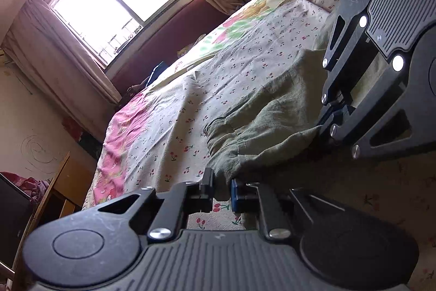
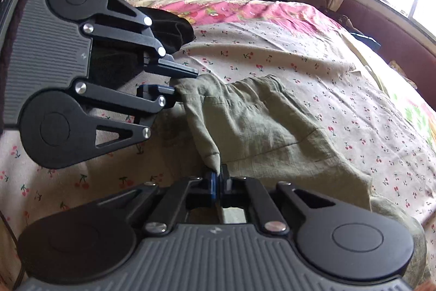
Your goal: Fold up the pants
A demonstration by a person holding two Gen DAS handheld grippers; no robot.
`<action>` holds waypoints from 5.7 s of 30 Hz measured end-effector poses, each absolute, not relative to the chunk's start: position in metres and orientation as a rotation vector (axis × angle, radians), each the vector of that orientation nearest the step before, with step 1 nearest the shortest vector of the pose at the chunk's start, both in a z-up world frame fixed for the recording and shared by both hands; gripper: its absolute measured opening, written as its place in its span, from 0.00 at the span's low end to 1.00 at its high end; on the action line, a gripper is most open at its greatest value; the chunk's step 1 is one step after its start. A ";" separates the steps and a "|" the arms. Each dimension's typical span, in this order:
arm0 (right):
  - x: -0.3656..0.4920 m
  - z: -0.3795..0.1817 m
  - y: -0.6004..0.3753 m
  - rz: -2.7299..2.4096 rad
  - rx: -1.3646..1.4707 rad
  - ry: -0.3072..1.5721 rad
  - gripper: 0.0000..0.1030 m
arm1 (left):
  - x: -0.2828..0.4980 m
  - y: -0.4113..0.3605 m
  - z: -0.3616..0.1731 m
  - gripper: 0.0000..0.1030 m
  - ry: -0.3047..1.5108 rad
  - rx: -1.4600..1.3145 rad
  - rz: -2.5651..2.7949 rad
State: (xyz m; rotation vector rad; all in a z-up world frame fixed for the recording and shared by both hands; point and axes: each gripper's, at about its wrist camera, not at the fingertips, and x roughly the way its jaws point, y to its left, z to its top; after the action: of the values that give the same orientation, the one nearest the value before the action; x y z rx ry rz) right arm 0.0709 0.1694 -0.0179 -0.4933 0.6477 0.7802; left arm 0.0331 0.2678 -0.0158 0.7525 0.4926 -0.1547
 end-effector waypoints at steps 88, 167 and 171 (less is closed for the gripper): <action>0.101 -0.026 -0.333 -0.153 0.105 0.669 0.03 | 0.073 -0.082 -0.033 0.39 0.613 0.528 -0.741; 0.173 -0.014 -0.272 0.532 -0.380 1.087 0.35 | 0.170 -0.034 -0.028 0.44 0.666 0.901 -0.891; 0.178 -0.018 -0.267 0.489 -0.416 1.122 0.25 | 0.166 -0.032 -0.029 0.32 0.653 0.924 -0.868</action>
State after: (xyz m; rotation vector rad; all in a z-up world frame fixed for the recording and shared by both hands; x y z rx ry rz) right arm 0.1783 -0.2674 -0.0177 -0.4161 1.1224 0.4894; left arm 0.1659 -0.0321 -0.0288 0.9243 0.6532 -0.8680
